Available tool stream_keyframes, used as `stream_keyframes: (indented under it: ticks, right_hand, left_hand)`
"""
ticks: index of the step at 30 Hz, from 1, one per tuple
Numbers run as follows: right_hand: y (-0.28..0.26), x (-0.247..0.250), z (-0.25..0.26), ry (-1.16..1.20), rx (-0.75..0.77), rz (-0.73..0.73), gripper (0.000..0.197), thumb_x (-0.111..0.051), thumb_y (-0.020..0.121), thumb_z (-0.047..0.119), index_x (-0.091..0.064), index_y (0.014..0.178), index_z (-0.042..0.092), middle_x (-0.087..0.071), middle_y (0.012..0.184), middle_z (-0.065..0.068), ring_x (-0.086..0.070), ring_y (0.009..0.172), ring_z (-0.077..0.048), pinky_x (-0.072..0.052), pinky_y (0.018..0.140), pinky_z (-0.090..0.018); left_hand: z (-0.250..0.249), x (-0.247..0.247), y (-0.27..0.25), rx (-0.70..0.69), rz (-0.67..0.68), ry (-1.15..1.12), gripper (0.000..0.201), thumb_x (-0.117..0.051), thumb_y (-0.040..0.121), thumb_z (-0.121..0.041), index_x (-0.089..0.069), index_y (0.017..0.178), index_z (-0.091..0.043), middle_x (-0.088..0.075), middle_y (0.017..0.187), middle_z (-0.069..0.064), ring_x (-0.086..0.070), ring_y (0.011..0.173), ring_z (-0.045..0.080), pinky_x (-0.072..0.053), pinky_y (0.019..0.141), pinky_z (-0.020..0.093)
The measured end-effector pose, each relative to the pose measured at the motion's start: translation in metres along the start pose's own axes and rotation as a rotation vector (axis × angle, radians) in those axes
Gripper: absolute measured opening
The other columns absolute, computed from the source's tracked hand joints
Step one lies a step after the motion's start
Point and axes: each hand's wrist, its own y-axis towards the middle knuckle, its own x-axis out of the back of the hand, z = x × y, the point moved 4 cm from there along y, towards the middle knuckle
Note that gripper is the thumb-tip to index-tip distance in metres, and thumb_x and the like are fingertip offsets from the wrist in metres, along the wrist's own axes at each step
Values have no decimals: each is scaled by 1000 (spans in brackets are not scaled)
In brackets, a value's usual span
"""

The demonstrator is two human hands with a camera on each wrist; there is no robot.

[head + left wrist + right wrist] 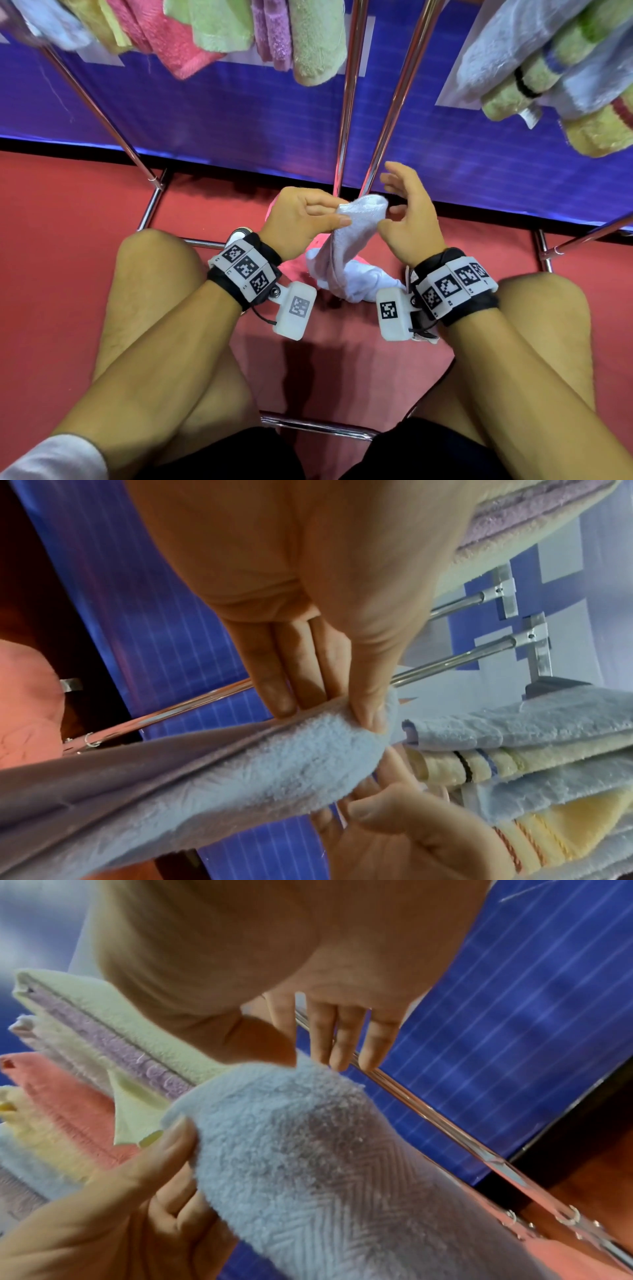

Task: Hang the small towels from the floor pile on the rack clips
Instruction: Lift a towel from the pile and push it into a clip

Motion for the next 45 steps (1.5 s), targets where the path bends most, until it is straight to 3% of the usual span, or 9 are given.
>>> stream_keyframes:
  ticks: [3, 5, 9, 15, 24, 29, 34, 41, 45]
  right_hand:
    - [1, -5, -3, 131, -61, 116, 82, -60, 69, -21, -41, 136, 24, -64, 112, -7, -63, 96, -10, -52, 80, -22]
    - [1, -5, 0, 147, -58, 147, 62, -64, 72, -20, -55, 119, 19, -65, 89, -6, -61, 75, -9, -51, 70, -23]
    - [2, -2, 7, 160, -7, 106, 18, -77, 78, -2, -65, 85, 9, -64, 75, 3, -60, 68, -6, -50, 65, -21]
    - [1, 2, 13, 249, -2, 41, 10, -76, 82, 4, -72, 89, 9, -74, 79, 3, -69, 74, -11, -55, 69, -26]
    - [-6, 27, 58, 142, 61, 77, 12, -65, 91, 0, -70, 101, 5, -69, 66, 24, -62, 66, 11, -46, 64, -9]
    - [8, 64, 117, 80, 165, 17, 4, -66, 89, -1, -68, 92, 0, -63, 56, 24, -55, 53, 9, -40, 56, -6]
    - [16, 105, 182, 50, 279, -87, 8, -70, 87, 2, -68, 89, 9, -65, 59, 21, -57, 57, 7, -44, 57, -11]
    - [11, 168, 283, 6, 429, -235, 6, -73, 86, 10, -67, 87, 9, -60, 68, 5, -52, 63, -1, -45, 60, -20]
    - [8, 199, 338, -37, 472, -268, 7, -71, 88, 10, -65, 90, 6, -59, 70, 1, -53, 64, -6, -50, 55, -26]
  left_hand:
    - [-3, 2, 0, -8, 13, -30, 26, -76, 76, 7, -75, 91, -14, -76, 84, 11, -71, 79, 17, -59, 71, 29]
    - [-5, 2, -1, -13, 18, -47, 30, -73, 77, 10, -73, 95, -14, -76, 83, 0, -72, 80, 13, -58, 71, 26]
    - [-8, 6, 1, -17, -53, -74, 29, -70, 80, 10, -71, 99, -12, -76, 81, -2, -72, 79, 13, -59, 72, 27]
    - [-12, 10, 1, -13, -138, -56, 17, -70, 83, 5, -70, 95, -7, -75, 76, -2, -71, 74, 12, -58, 68, 25]
    - [-54, 9, -7, -96, -160, -36, 16, -71, 83, 4, -70, 96, -4, -75, 75, -2, -71, 74, 11, -56, 68, 23]
    - [-113, 1, 1, -180, -150, -29, 17, -71, 84, 2, -71, 95, -10, -75, 76, -2, -69, 75, 13, -60, 72, 31]
    - [-193, -9, 14, -265, -111, -44, 18, -73, 82, -2, -70, 97, -12, -74, 81, 3, -69, 79, 18, -59, 76, 37]
    - [-316, -27, 7, -422, -22, 4, 18, -68, 86, 5, -67, 99, -7, -72, 82, 2, -71, 74, 11, -57, 65, 23]
    - [-380, -34, 5, -493, 25, 17, 18, -68, 86, 2, -67, 102, -7, -71, 89, 7, -71, 80, 14, -58, 70, 27]
